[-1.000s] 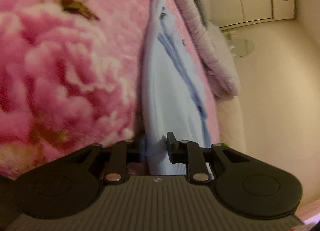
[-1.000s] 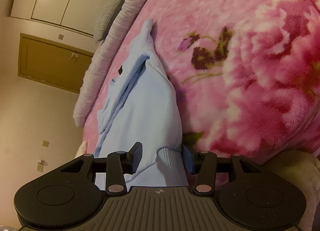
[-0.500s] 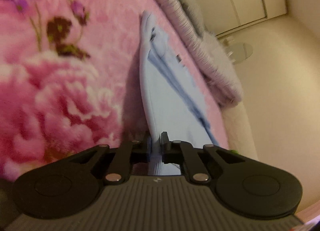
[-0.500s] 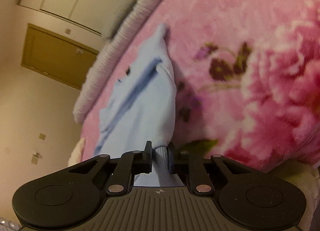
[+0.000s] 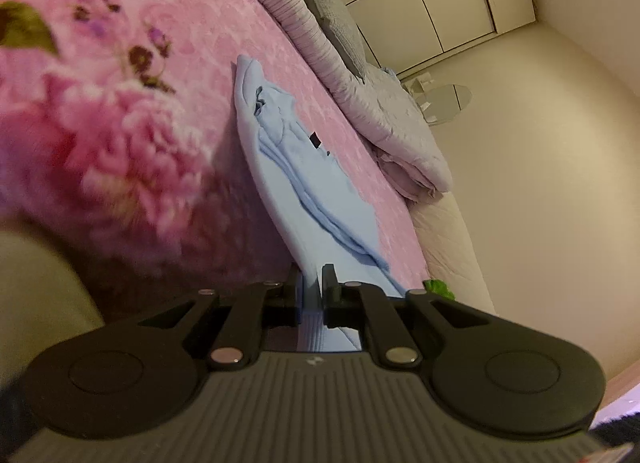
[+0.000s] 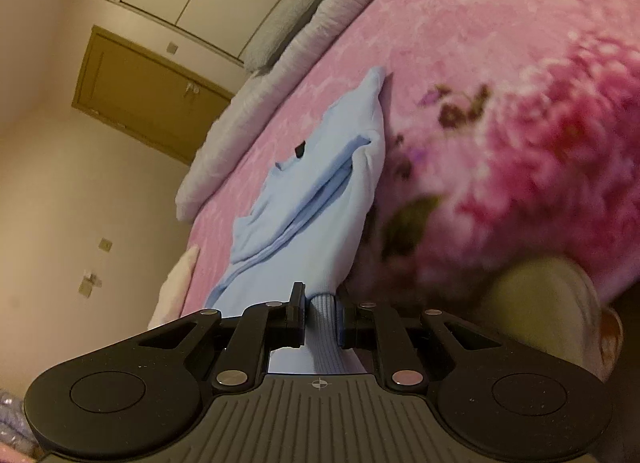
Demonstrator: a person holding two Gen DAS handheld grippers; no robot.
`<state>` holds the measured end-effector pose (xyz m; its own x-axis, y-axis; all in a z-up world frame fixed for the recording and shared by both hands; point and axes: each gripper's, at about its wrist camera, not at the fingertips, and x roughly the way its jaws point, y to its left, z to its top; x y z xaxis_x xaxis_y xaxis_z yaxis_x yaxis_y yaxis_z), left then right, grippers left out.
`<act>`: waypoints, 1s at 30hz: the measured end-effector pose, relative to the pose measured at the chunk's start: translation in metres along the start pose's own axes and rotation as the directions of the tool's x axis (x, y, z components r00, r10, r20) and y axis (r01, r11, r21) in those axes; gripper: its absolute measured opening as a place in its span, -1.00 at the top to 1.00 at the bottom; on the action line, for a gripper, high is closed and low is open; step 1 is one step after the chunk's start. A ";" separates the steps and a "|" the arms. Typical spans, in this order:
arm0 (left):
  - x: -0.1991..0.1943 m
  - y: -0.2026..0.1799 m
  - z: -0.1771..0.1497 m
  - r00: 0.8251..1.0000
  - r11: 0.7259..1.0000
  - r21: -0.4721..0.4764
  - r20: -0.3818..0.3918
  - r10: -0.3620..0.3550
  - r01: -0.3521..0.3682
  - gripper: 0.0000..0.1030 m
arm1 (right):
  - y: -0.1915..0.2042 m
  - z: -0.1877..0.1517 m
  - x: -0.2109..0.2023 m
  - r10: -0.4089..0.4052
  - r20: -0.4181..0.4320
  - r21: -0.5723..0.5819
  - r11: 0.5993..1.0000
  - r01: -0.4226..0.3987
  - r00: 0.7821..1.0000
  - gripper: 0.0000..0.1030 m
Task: Fold clothes
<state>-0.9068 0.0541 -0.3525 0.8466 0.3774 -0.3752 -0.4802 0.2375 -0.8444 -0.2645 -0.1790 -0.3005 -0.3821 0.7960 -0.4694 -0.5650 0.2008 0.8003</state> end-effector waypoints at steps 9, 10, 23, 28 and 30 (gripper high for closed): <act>0.047 -0.020 0.088 0.989 0.991 -0.007 0.064 -0.134 0.135 0.89 | 0.030 0.076 0.016 0.113 0.067 -0.058 0.992 -0.110 0.991 0.74; 0.064 -0.017 0.106 0.987 0.990 -0.020 0.073 -0.140 0.142 0.89 | 0.033 0.092 0.025 0.127 0.082 -0.066 0.990 -0.122 0.988 0.74; 0.169 0.019 0.200 0.985 0.993 -0.003 0.121 0.121 -0.121 0.43 | -0.009 0.221 0.157 -0.135 0.156 0.057 0.990 0.128 0.978 0.20; 0.193 0.007 0.193 0.986 0.970 0.182 0.011 0.164 -0.163 0.36 | -0.010 0.205 0.170 -0.242 0.098 -0.182 0.949 0.257 0.965 0.20; 0.206 0.003 0.193 0.983 0.955 0.240 -0.020 0.182 -0.172 0.36 | -0.014 0.200 0.179 -0.256 0.069 -0.234 0.935 0.265 0.964 0.20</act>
<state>-0.7779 0.3058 -0.3584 0.7493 0.3965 -0.5304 -0.6597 0.3767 -0.6504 -0.1786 0.0752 -0.3207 -0.1728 0.7557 -0.6317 -0.8008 0.2657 0.5368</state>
